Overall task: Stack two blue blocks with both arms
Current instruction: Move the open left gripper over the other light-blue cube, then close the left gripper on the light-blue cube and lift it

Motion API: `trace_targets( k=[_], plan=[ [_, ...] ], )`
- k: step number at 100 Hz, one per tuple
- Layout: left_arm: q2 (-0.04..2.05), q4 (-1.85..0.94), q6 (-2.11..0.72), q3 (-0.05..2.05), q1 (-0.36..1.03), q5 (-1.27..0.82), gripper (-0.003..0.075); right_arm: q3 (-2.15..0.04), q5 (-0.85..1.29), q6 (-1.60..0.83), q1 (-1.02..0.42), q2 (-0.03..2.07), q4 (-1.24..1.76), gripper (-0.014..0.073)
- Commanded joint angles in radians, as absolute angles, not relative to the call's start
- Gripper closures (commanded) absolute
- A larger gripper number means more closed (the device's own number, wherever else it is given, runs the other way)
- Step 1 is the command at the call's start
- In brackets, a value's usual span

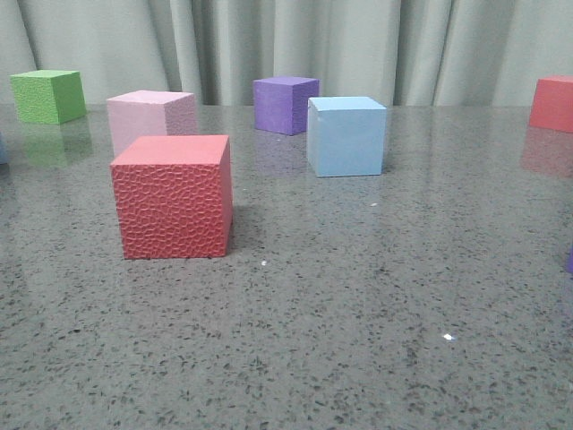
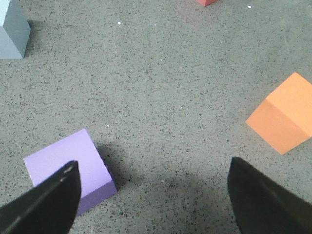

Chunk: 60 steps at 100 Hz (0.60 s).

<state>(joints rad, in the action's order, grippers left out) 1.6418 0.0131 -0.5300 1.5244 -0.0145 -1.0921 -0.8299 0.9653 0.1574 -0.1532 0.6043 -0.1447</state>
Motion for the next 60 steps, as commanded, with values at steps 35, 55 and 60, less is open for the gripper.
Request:
trace_targets(
  k=[35, 55, 60],
  plan=[
    [1.686, 0.000, -0.533, 1.558, -0.016, -1.043, 0.0062, -0.852, 0.909, 0.151, -0.148, 0.605, -0.166, -0.0017],
    [1.716, 0.000, -0.533, 1.558, -0.016, -1.041, 0.0062, -0.852, 0.911, 0.151, -0.148, 0.605, -0.166, -0.0017],
    [1.716, 0.000, -0.533, 1.558, -0.016, -1.039, 0.0062, -0.852, 0.911, 0.151, -0.148, 0.605, -0.166, -0.0017]
  ],
)
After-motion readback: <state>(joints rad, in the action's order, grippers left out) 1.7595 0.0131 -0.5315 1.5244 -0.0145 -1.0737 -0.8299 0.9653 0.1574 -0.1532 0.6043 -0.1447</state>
